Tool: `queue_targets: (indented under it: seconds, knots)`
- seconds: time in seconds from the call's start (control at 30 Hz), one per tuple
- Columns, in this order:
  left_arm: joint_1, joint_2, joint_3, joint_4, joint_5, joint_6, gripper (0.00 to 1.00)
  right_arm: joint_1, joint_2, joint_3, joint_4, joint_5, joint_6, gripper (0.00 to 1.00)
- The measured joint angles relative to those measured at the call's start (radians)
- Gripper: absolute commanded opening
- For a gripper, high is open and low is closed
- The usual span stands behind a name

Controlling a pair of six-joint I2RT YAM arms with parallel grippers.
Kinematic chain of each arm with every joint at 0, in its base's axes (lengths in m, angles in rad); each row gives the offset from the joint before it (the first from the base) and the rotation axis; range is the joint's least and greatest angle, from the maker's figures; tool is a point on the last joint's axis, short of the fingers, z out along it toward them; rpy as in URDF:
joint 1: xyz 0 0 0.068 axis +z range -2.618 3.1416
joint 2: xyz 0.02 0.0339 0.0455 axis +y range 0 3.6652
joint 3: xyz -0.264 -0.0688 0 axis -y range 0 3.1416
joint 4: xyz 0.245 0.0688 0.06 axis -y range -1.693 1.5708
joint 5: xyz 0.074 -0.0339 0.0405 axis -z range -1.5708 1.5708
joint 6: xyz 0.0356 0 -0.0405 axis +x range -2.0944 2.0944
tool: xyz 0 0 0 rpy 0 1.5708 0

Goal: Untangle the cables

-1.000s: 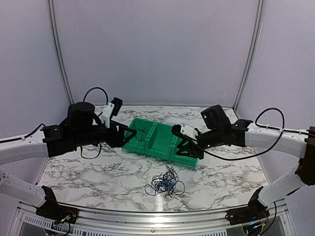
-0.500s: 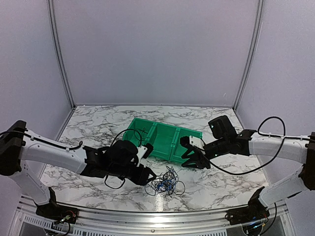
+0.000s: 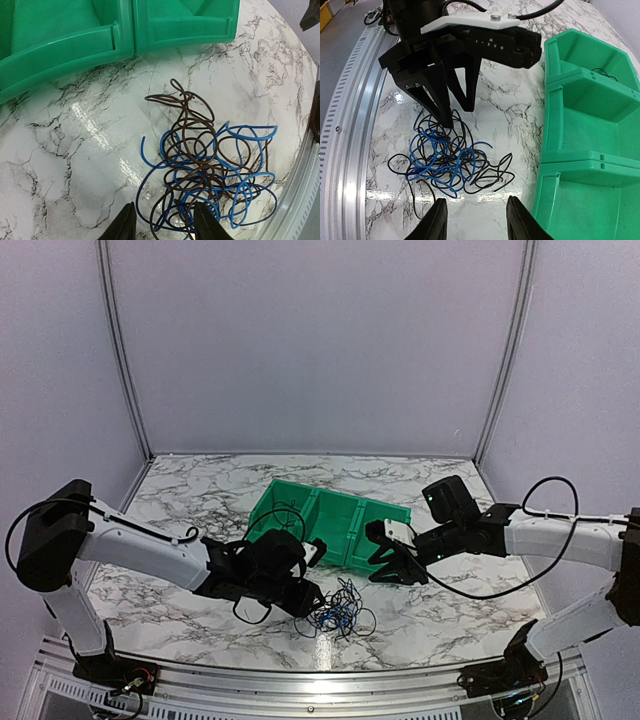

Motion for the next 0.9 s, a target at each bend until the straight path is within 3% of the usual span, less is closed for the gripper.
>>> queue_targets:
  seconds: [0.27, 0.57, 0.9]
  knots:
    - [0.0, 0.018, 0.006, -0.014, -0.026, -0.006, 0.13, 0.0, 0.0, 0.0, 0.0, 0.0, 0.0, 0.41]
    - [0.0, 0.015, -0.021, 0.019, -0.06, -0.04, 0.0, 0.017, 0.005, 0.0, 0.005, -0.007, 0.029, 0.46]
    - [0.0, -0.021, -0.138, 0.137, -0.069, -0.116, 0.0, 0.164, 0.15, 0.06, 0.065, 0.067, 0.126, 0.57]
